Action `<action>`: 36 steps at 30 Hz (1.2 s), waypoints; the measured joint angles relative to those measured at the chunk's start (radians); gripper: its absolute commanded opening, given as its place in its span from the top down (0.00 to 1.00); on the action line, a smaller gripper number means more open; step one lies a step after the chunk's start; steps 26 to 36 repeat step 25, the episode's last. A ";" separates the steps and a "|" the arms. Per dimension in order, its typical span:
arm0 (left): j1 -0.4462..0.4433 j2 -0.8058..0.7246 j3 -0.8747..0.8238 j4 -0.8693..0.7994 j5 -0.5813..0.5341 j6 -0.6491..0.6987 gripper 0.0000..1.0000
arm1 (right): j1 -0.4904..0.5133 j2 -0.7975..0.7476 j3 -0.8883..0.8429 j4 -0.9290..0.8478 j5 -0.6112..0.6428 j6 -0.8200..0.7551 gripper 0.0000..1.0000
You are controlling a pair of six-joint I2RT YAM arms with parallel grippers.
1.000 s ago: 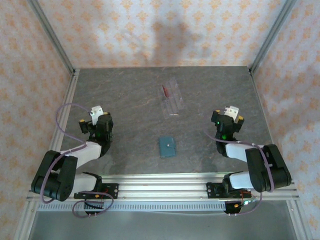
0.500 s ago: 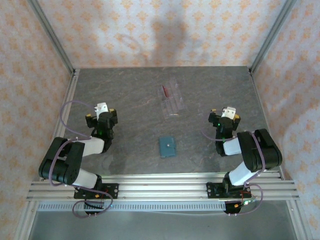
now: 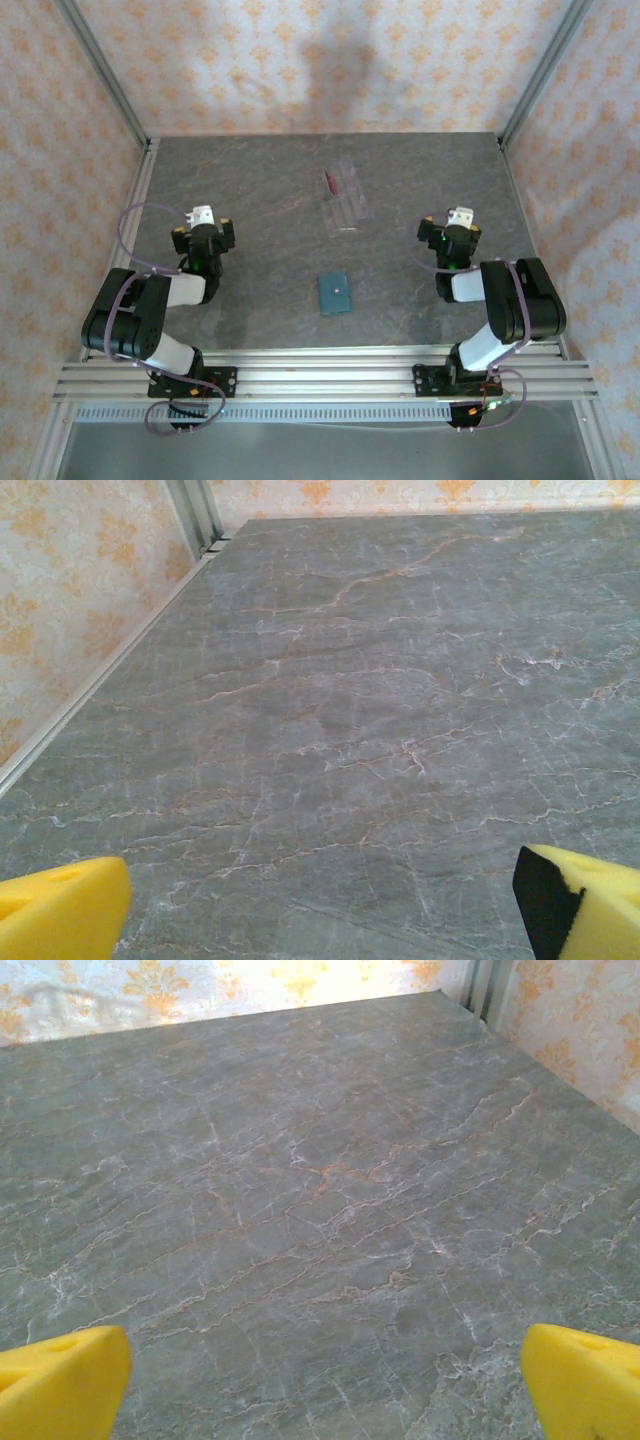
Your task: Put the credit cards into the card holder
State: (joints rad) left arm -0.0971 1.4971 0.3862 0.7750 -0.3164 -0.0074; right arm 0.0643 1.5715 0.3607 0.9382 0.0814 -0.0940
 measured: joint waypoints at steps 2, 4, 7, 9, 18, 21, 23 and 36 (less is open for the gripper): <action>0.000 0.000 0.000 0.000 0.003 -0.002 0.00 | 0.000 0.000 0.000 -0.010 0.003 0.005 0.01; 0.000 0.000 0.000 0.000 0.004 -0.002 0.01 | 0.000 0.000 0.000 -0.021 0.008 0.009 0.01; 0.000 0.000 0.000 0.000 0.007 -0.002 0.00 | 0.000 0.000 0.002 -0.034 0.028 0.020 0.01; 0.000 0.000 0.000 0.000 0.007 -0.002 0.00 | 0.000 -0.001 0.002 -0.034 0.057 0.031 0.01; 0.000 0.000 0.000 0.000 0.021 -0.002 0.00 | 0.003 -0.002 0.002 -0.034 0.080 0.037 0.01; 0.000 0.000 0.001 0.000 0.022 -0.002 0.00 | 0.003 -0.002 0.002 -0.034 0.080 0.037 0.01; 0.001 0.000 0.005 0.000 0.022 -0.002 0.00 | 0.003 -0.002 0.002 -0.034 0.080 0.037 0.01; 0.001 0.000 0.006 0.000 0.022 -0.002 0.00 | 0.003 -0.002 0.002 -0.034 0.080 0.037 0.01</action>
